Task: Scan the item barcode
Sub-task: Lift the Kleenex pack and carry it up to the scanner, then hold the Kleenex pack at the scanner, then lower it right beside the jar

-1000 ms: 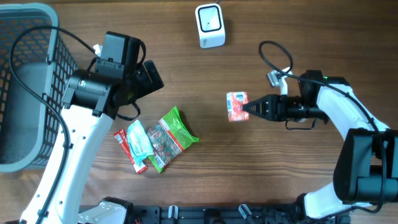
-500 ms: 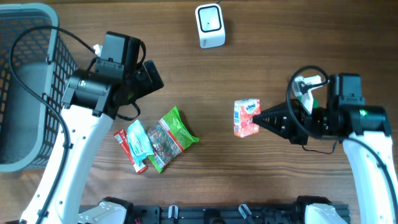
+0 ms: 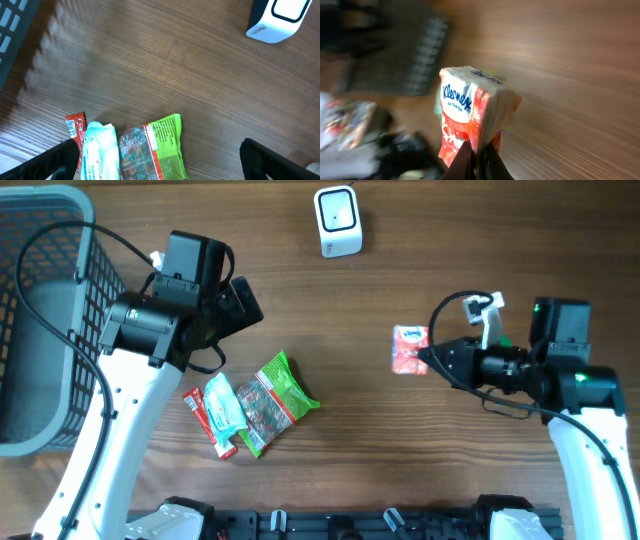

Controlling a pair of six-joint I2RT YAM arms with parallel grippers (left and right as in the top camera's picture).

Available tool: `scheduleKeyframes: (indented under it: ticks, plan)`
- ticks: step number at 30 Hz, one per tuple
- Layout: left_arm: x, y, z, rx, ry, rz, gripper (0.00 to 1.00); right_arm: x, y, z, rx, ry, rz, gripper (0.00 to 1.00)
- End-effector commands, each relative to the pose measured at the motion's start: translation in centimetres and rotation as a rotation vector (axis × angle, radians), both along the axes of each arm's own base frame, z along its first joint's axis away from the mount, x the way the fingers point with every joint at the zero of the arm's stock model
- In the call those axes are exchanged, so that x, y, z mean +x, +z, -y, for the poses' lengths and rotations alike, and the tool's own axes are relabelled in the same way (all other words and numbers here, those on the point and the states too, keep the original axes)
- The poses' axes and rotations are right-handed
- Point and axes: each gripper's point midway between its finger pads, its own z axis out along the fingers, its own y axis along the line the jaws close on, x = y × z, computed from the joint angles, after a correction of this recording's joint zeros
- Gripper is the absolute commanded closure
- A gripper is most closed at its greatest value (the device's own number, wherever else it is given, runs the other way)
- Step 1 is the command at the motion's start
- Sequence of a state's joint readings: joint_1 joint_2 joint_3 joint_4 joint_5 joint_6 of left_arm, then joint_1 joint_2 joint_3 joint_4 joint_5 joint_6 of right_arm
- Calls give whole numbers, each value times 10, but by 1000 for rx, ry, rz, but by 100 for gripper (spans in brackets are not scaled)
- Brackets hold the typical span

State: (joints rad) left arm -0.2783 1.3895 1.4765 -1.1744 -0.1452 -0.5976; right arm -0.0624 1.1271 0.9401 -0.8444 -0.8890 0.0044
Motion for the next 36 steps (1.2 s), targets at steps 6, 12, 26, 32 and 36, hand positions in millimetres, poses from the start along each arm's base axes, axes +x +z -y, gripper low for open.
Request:
scheduleKeyframes:
  ticks: [6, 12, 26, 32, 36]
  plan:
    - [1, 2, -2, -3, 17, 7, 0, 67, 7, 45, -334, -333, -46, 96]
    - [1, 2, -2, -3, 17, 7, 0, 121, 93, 27, -589, -299, -62, 96]
    - [1, 2, -2, -3, 16, 7, 0, 252, 14, -87, -804, -162, 225, 96]
    - [1, 2, -2, -3, 17, 7, 0, 305, -62, -100, -948, -262, 285, 96]
    - [1, 2, -2, -3, 16, 7, 0, 330, -84, -100, -998, -322, 348, 96]
